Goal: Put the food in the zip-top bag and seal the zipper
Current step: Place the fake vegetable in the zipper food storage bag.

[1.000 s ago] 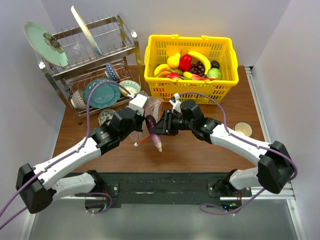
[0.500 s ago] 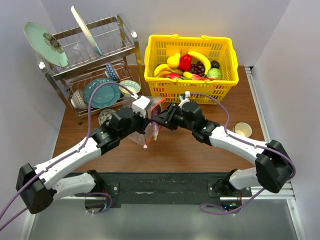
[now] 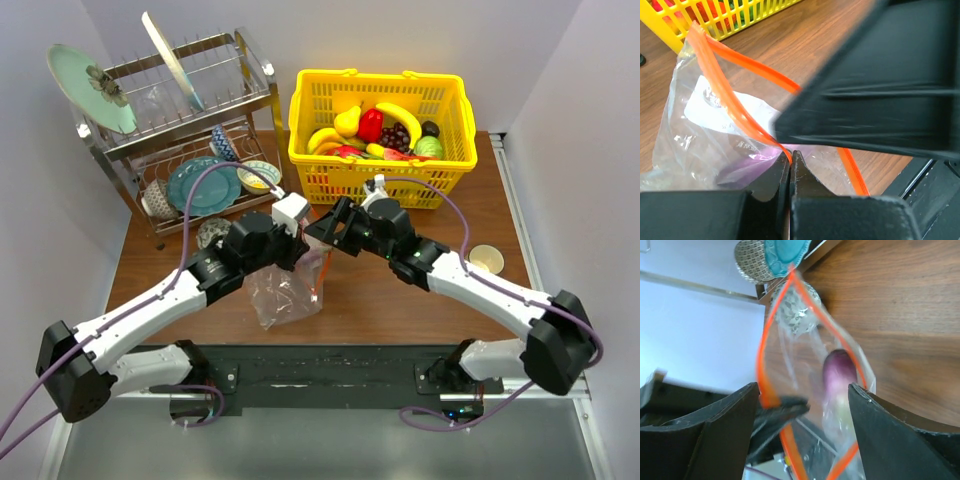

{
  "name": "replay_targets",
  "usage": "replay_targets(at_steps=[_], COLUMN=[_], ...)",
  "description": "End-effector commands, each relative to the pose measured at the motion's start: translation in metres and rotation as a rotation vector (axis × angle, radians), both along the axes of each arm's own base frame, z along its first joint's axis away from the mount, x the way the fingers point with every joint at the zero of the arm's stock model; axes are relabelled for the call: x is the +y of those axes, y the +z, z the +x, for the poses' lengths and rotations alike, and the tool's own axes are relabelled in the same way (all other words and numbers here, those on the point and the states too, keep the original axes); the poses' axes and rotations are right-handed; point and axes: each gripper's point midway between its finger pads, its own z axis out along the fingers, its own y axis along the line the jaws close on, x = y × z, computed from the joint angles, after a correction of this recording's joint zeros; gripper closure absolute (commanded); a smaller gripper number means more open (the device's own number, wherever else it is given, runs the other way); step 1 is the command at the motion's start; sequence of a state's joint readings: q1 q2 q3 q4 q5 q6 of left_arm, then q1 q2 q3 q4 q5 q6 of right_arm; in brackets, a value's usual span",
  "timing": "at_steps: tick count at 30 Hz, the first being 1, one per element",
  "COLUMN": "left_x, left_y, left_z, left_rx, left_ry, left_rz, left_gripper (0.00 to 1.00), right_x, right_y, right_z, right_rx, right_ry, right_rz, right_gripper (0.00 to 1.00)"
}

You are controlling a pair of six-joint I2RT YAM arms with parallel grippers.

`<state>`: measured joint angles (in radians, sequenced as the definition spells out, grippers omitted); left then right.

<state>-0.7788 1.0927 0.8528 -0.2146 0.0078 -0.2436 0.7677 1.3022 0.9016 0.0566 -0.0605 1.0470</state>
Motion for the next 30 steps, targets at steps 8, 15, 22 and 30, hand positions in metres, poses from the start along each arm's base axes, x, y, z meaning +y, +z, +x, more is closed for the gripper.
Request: replay_targets(at_steps=[8,15,22,30], left_x=[-0.002,0.001,0.05,0.095], left_y=[0.053,0.083,0.061,0.09], left_z=[0.015,0.009,0.025,0.036], left_rx=[-0.021,-0.013,0.057,0.024], left_ry=[0.053,0.061,0.332,0.536], left_rz=[-0.028,-0.065,0.154,0.326], left_gripper=[1.0,1.0,1.0,1.0], right_x=[-0.048,-0.034,-0.051,-0.072], right_y=[0.026,-0.017,0.019,0.054], right_z=[-0.012,-0.013,-0.008,-0.007], right_rx=[-0.158,-0.088,-0.167,-0.217], right_ry=[0.035,0.117,0.061,0.077], right_rz=[-0.326,-0.411,-0.454,-0.604], right_gripper=[0.42,0.48,1.0,0.81])
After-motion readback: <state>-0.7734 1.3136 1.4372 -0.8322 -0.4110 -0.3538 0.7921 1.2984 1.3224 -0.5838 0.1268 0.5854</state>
